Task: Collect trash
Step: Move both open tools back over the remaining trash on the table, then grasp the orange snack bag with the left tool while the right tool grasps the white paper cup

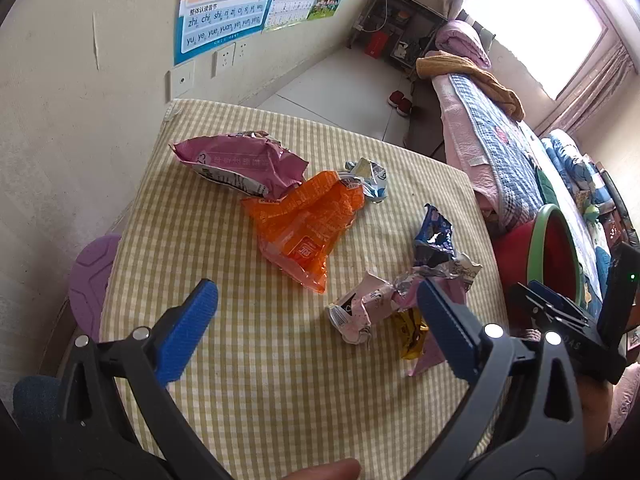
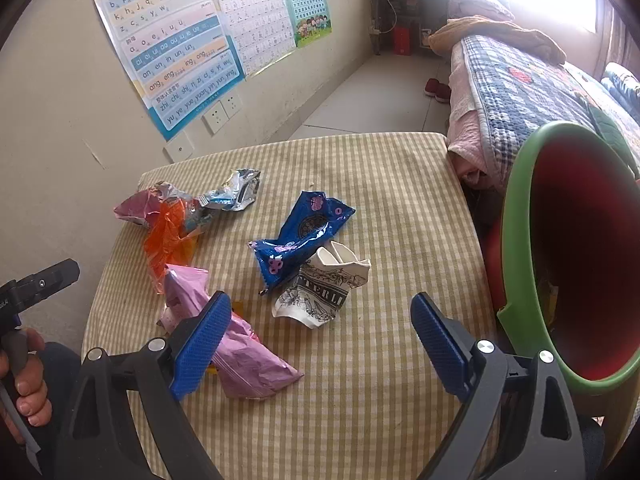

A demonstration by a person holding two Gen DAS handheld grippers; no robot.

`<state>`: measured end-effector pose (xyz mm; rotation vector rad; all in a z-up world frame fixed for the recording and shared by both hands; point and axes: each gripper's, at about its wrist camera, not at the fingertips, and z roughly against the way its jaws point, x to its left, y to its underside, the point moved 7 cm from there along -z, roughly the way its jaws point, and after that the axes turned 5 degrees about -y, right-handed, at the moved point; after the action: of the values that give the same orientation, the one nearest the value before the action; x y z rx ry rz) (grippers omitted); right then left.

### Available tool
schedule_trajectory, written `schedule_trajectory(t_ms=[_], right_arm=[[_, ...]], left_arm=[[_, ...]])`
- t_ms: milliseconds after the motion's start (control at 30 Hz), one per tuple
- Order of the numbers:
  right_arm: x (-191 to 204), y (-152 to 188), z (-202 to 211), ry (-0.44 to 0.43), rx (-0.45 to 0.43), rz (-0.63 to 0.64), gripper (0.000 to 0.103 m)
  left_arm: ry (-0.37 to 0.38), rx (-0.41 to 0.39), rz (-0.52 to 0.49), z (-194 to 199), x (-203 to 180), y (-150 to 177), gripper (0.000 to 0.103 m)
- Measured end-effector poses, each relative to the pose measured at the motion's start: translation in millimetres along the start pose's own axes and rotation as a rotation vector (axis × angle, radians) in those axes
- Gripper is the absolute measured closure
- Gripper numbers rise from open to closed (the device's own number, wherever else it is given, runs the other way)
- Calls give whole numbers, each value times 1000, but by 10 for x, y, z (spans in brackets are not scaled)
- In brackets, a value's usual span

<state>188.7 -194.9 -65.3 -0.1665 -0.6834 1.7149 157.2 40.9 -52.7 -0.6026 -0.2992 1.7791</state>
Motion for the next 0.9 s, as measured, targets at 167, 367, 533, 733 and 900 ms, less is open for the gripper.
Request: schedule_trajectory(t_ms=[167, 367, 533, 733, 900], right_arm=[[-124, 9, -261, -15, 46, -47, 15], [-232, 36, -535, -35, 95, -82, 15], [-298, 35, -742, -52, 125, -110, 15], [-285, 18, -872, -88, 133, -123, 20], [-213, 12, -928, -116, 144, -109, 35]], left_arm=[[-13, 39, -39, -293, -56, -45, 6], [-86, 93, -77, -660, -31, -68, 7], [-133, 123, -97, -880, 0, -88, 9], [-154, 165, -74, -1074, 74, -50, 18], [-169, 187, -75, -1162, 79, -12, 27]])
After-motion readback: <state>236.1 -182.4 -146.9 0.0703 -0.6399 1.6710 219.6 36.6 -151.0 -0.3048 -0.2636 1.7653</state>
